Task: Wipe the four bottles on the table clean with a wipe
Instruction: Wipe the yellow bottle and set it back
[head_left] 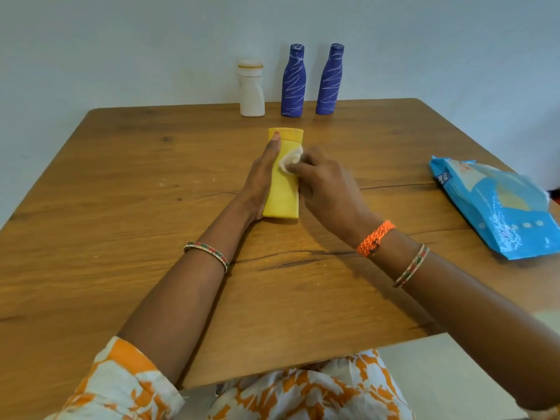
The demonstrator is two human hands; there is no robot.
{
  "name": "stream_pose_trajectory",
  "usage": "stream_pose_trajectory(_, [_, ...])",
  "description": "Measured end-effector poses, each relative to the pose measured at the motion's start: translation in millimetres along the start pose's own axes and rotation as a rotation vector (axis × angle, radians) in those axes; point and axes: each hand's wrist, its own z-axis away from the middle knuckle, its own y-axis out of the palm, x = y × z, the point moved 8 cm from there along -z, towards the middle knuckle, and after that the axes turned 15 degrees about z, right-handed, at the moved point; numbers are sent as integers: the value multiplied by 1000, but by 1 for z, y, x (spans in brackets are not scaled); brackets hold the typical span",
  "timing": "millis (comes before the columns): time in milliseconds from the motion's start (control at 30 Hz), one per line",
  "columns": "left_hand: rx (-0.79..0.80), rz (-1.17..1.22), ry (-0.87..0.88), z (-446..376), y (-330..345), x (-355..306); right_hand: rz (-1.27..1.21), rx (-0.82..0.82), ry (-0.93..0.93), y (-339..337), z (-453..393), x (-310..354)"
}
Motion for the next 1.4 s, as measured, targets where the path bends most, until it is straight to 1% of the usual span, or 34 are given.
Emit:
stream_pose_trajectory(100, [98, 10, -88, 1, 7, 6, -67, -80, 78, -10, -14, -19])
stream_pose_trajectory(167, [115, 14, -108, 0, 7, 9, -81, -129, 114, -16, -24, -29])
stream_pose_trajectory(300, [3, 29, -53, -6, -6, 8, -117, -70, 135, -10, -14, -16])
stream_pose_trajectory(400, [-48, 85, -136, -6, -14, 12, -232, -35, 146, -3, 7, -4])
stream_pose_trajectory(467, [-44, 126, -172, -6, -12, 14, -329, -29, 205, -1, 11, -9])
stream_pose_trajectory(500, [-68, 125, -169, -6, -13, 14, -354, -29, 247, 0, 9, -15])
stream_pose_trajectory(567, [-136, 82, -138, -8, -17, 14, -330, -30, 291, 2, 2, -23])
stream_pose_trajectory(667, [-168, 61, -81, -12, -24, 11, -262, -31, 272, 5, -6, -19])
stream_pose_trajectory(767, [-215, 111, -50, -11, -30, 7, -234, 19, 186, 7, 1, -5])
stream_pose_trajectory(867, [-177, 257, -72, -13, -27, 11, -203, 107, 135, 9, 17, 1])
stream_pose_trajectory(967, [-202, 274, -56, -12, -26, 12, -254, 179, 173, 12, 23, -4])
stream_pose_trajectory(1033, [-234, 323, -29, -12, -26, 10, -281, 234, 200, 15, 21, -4])
stream_pose_trajectory(1100, [-255, 397, -48, -13, -27, 12, -276, 264, 184, 18, 17, 5])
stream_pose_trajectory(1167, [-237, 437, -87, -10, -26, 13, -260, 237, 170, 19, 6, 12])
stream_pose_trajectory(1300, [-200, 205, -98, -8, -28, 14, -182, 107, 236, 15, -34, -2])
stream_pose_trajectory(1367, [-176, 180, -105, -8, -27, 15, -114, 37, 201, 11, -47, -5])
stream_pose_trajectory(1400, [-172, 183, -105, -9, -26, 14, -88, 35, 164, 10, -48, -2])
